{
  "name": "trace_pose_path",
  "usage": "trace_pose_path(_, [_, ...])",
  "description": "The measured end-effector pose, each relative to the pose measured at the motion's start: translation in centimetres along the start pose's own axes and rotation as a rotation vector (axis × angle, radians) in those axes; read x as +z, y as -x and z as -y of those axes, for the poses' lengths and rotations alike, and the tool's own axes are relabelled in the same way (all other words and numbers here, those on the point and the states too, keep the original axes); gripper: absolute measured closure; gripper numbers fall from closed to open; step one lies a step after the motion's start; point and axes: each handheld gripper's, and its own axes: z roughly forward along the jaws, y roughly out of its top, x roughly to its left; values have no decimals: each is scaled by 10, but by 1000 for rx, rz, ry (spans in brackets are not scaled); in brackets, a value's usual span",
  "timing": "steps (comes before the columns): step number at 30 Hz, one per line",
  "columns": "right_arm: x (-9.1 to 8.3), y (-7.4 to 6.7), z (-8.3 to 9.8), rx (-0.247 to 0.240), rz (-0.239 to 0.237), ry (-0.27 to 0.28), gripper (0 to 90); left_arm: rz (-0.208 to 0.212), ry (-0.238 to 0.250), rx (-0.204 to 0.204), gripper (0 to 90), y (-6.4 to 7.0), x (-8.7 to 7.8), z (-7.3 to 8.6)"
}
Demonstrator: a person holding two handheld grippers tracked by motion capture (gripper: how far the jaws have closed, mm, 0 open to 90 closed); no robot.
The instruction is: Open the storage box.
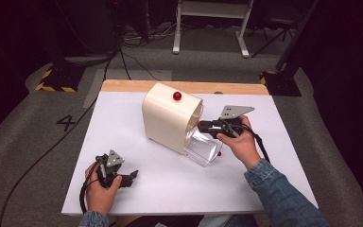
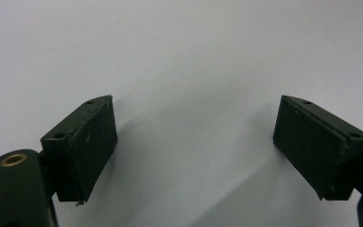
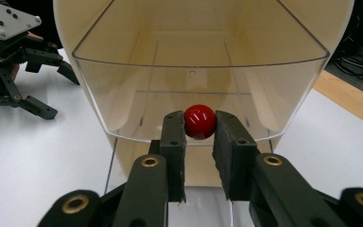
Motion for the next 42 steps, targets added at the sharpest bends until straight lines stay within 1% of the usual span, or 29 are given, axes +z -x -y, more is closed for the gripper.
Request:
trace_pose_path(5, [-9,-3,3,-7,8,-6,742,4,-1,0,145,-1,0,0])
trace_pose_path(12, [-30,-6,12,6,22,-2,742,4,-2,-3,144,-1,0,-1])
trace_pose_path(13, [-30,-6,12,6,22,-2,742,4,-2,-3,144,-1,0,-1])
trace_pose_path(14, [-37,-7,15,9,26,1,741,8,-6,-4,144,-1,0,-1])
trace_pose_path(22, [-55,-10,24,17,38,3,741,9,-6,-8,142,-1,1,-1])
trace_pose_path(26, [-58,-9,28,21,42,0,741,8,-6,-6,142,-1,1,-1])
trace_pose_path(28, [-58,-9,30,23,44,-9,739,8,-7,-6,142,-1,0,-1])
trace_pose_path(35, [-56,-8,37,23,40,-11,735,3,-5,-3,142,-1,0,-1])
trace_pose_path(38, [-56,-8,42,23,43,-24,732,2,-6,-2,143,-1,0,-1])
trace_pose_path(40, [-56,-8,43,23,45,-27,721,2,-6,-2,143,-1,0,-1])
trace_pose_path(41, [-56,-8,45,23,59,-28,685,2,-6,-2,142,-1,0,-1])
trace_pose_path(42, [-56,-7,46,30,63,-26,662,2,-5,-2,143,-1,0,-1])
